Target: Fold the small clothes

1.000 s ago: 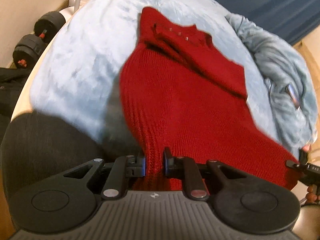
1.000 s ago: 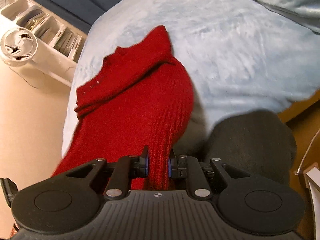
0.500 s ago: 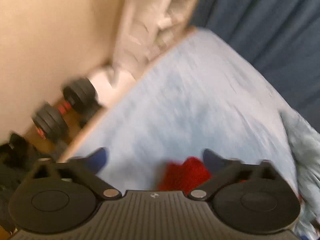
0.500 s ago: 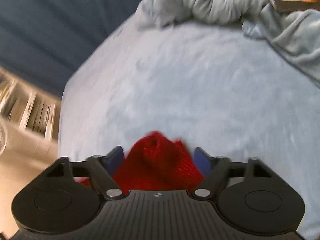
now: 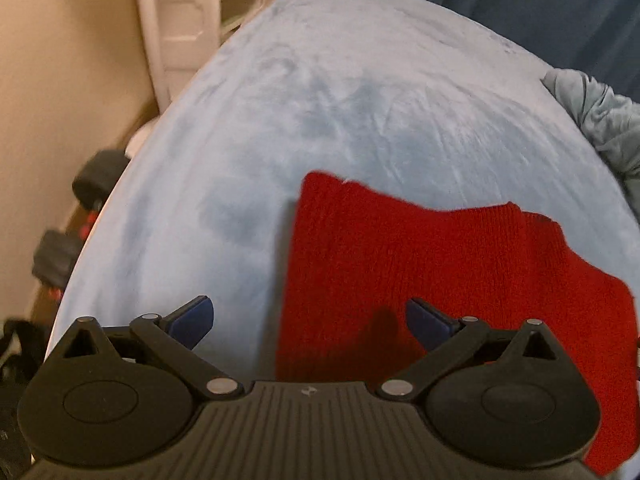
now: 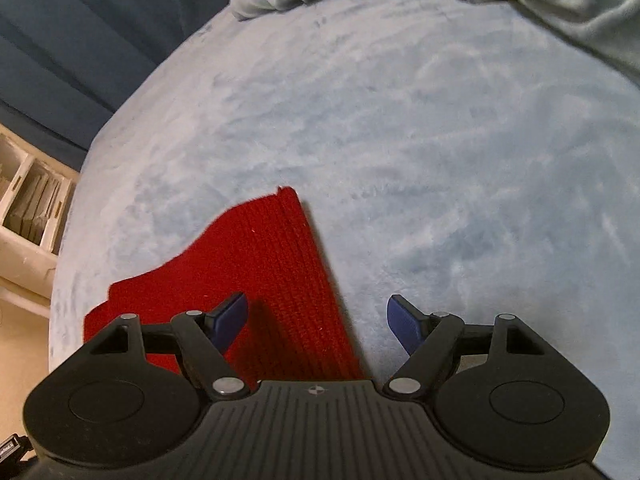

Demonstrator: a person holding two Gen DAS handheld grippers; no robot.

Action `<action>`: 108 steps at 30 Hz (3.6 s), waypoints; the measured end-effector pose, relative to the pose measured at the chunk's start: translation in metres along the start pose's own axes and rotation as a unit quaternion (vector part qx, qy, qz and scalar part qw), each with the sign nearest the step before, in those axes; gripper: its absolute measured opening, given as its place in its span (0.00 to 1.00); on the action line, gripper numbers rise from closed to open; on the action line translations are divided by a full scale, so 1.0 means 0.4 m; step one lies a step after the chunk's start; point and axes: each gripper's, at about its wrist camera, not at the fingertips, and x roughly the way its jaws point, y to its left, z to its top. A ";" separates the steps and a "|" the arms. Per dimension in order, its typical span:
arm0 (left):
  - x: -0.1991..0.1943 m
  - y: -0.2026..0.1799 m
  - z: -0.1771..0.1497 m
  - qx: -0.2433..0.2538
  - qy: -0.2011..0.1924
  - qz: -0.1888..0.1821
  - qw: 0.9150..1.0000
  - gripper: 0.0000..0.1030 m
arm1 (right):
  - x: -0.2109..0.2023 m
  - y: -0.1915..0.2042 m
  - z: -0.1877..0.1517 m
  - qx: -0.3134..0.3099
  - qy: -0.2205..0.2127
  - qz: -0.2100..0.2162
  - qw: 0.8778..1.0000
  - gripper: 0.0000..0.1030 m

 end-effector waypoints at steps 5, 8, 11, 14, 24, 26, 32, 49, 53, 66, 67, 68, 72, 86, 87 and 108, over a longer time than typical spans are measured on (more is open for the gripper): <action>-0.026 0.010 0.024 -0.009 -0.026 -0.022 0.999 0.12 | -0.052 0.069 -0.008 -0.064 -0.032 0.024 0.997 0.14; -0.083 0.076 0.017 -0.045 -0.045 -0.060 0.996 0.12 | -0.136 0.107 0.001 -0.077 -0.062 0.063 0.993 0.14; -0.033 0.123 0.003 -0.050 -0.020 -0.041 0.998 0.12 | -0.137 0.105 0.002 -0.071 -0.074 0.069 0.992 0.14; 0.064 0.127 -0.017 -0.049 0.011 -0.021 0.999 0.13 | -0.035 0.069 -0.008 -0.062 -0.039 0.016 0.997 0.14; 0.023 0.125 -0.057 -0.033 -0.042 0.024 0.998 0.84 | -0.032 0.005 -0.026 -0.037 -0.043 -0.024 0.998 0.57; -0.026 0.126 -0.083 -0.026 -0.059 0.022 0.998 0.85 | -0.087 -0.004 -0.039 -0.020 -0.054 -0.030 0.998 0.58; -0.184 0.086 -0.252 0.006 -0.089 0.011 0.996 0.92 | -0.276 0.066 -0.237 -0.167 -0.097 0.024 0.981 0.58; -0.457 0.072 -0.478 0.061 -0.084 0.084 0.991 1.00 | -0.576 0.004 -0.428 -0.232 -0.065 -0.079 0.967 0.62; -0.562 -0.015 -0.549 0.075 -0.086 0.059 0.992 1.00 | -0.674 0.094 -0.524 -0.276 -0.098 -0.062 0.954 0.72; -0.716 -0.098 -0.712 0.073 -0.111 0.034 0.991 1.00 | -0.814 0.184 -0.728 -0.314 -0.098 0.019 0.944 0.76; -0.721 -0.096 -0.716 0.068 -0.113 0.035 0.991 1.00 | -0.819 0.187 -0.735 -0.319 -0.099 0.021 0.942 0.76; -0.726 -0.094 -0.719 0.065 -0.117 0.035 0.990 1.00 | -0.824 0.190 -0.742 -0.323 -0.101 0.023 0.941 0.76; -0.746 -0.091 -0.724 0.070 -0.123 0.036 0.989 1.00 | -0.831 0.195 -0.748 -0.326 -0.101 0.027 0.940 0.76; -0.740 -0.105 -0.717 0.083 -0.121 0.052 0.988 1.00 | -0.814 0.194 -0.739 -0.318 -0.094 0.026 0.943 0.76; -0.738 -0.105 -0.715 0.083 -0.119 0.054 0.988 1.00 | -0.812 0.194 -0.738 -0.318 -0.092 0.024 0.943 0.76; -0.686 -0.176 -0.697 0.121 -0.082 0.063 0.987 1.00 | -0.770 0.194 -0.725 -0.299 -0.075 0.005 0.951 0.76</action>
